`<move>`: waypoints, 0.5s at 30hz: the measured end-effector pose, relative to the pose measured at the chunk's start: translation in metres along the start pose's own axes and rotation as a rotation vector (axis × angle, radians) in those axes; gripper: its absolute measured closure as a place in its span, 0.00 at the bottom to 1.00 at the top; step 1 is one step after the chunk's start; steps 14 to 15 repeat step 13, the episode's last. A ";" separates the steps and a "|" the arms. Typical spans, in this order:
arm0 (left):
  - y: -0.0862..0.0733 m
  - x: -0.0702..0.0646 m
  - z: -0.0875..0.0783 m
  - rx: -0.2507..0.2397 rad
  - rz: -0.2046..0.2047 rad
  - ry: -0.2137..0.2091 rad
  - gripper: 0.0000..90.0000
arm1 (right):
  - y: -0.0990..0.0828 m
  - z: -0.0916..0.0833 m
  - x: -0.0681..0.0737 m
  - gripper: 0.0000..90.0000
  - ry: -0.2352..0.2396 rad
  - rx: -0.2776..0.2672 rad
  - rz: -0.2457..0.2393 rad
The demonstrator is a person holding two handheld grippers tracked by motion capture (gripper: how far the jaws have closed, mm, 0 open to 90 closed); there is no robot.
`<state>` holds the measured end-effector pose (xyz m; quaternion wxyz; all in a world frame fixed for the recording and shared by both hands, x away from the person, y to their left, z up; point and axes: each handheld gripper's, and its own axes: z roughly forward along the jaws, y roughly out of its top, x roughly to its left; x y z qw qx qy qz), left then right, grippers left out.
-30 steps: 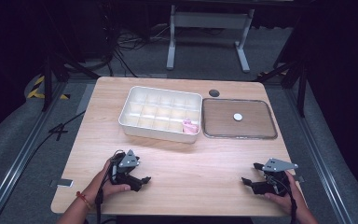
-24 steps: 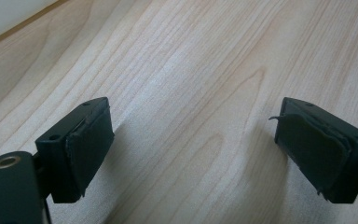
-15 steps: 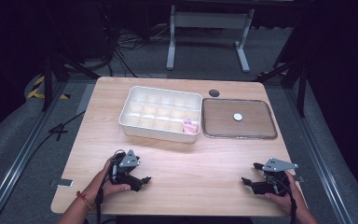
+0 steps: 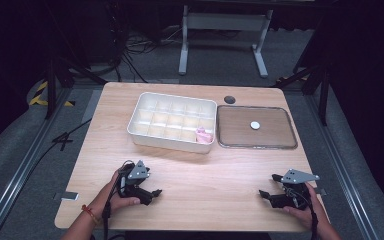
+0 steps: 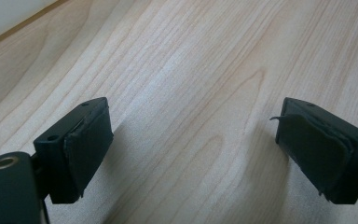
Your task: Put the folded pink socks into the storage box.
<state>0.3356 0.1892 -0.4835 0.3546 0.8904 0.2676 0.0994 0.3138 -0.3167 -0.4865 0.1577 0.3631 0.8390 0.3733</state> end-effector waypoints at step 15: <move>0.000 0.000 0.000 0.000 -0.003 0.002 0.12 | 0.000 0.000 0.000 0.22 -0.003 0.001 0.001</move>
